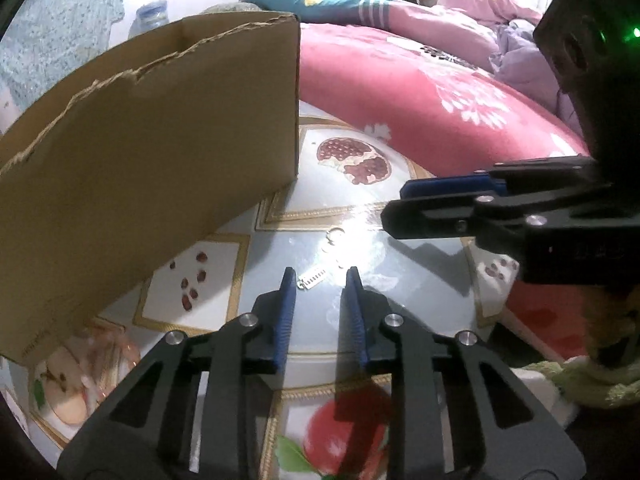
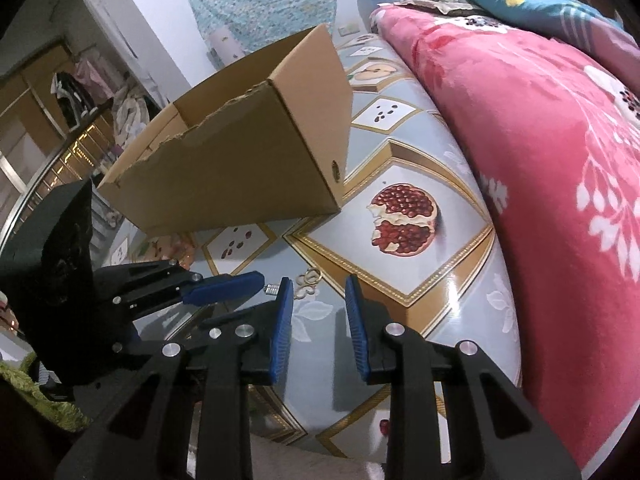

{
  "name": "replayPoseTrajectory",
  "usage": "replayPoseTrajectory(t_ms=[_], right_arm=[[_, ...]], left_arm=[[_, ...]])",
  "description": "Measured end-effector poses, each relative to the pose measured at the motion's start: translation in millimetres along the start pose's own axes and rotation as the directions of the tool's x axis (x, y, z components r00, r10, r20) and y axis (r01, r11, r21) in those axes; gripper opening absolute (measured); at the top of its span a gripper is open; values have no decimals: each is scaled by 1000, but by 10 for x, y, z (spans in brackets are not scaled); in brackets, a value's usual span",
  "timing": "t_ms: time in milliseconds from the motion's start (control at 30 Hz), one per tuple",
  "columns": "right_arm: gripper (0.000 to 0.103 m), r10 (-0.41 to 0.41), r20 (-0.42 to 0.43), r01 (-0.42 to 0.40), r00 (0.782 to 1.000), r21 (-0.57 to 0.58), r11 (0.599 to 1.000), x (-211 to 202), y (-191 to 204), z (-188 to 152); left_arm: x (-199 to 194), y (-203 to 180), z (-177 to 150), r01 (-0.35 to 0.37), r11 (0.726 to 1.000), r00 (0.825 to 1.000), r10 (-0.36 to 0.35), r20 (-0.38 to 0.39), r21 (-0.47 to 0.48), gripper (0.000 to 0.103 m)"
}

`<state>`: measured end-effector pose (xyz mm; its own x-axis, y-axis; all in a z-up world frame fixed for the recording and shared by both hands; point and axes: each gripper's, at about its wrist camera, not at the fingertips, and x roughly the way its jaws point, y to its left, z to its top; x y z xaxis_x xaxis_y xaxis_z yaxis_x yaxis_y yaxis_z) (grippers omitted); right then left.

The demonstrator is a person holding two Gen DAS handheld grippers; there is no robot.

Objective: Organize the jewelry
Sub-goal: 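Grasp the silver spring charm with the left gripper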

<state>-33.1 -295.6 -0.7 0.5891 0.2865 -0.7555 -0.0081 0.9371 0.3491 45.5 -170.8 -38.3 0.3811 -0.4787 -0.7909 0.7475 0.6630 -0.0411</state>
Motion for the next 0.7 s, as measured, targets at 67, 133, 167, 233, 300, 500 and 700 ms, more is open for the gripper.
replayPoseTrajectory(t_ms=[67,133,167,233,300,500,700], right_arm=[[27,3,0,-3,1000,4,1000,10,-22,-3],[27,10,0,-10,1000,7,1000,18,-40,-4],[27,11,-1,-11,1000,9,1000,24,-50,-5],[27,14,-1,-14,1000,12,1000,31,-66,-10],[27,17,2,-17,1000,16,1000,24,-76,-10],[27,15,14,-15,1000,20,1000,-15,-89,1],[27,10,22,-11,1000,15,1000,-55,-64,2]], left_arm=[[26,-35,16,-19,1000,1000,19,-1,21,18],[11,-28,33,-28,999,1000,28,-1,41,16],[17,-27,42,-29,998,1000,29,-1,47,15],[12,-23,53,-28,998,1000,28,-3,60,12],[21,-28,70,-22,997,1000,23,-9,77,7],[29,-57,85,-30,994,999,31,-13,101,4],[-15,-24,28,-32,996,999,33,-11,84,4]])
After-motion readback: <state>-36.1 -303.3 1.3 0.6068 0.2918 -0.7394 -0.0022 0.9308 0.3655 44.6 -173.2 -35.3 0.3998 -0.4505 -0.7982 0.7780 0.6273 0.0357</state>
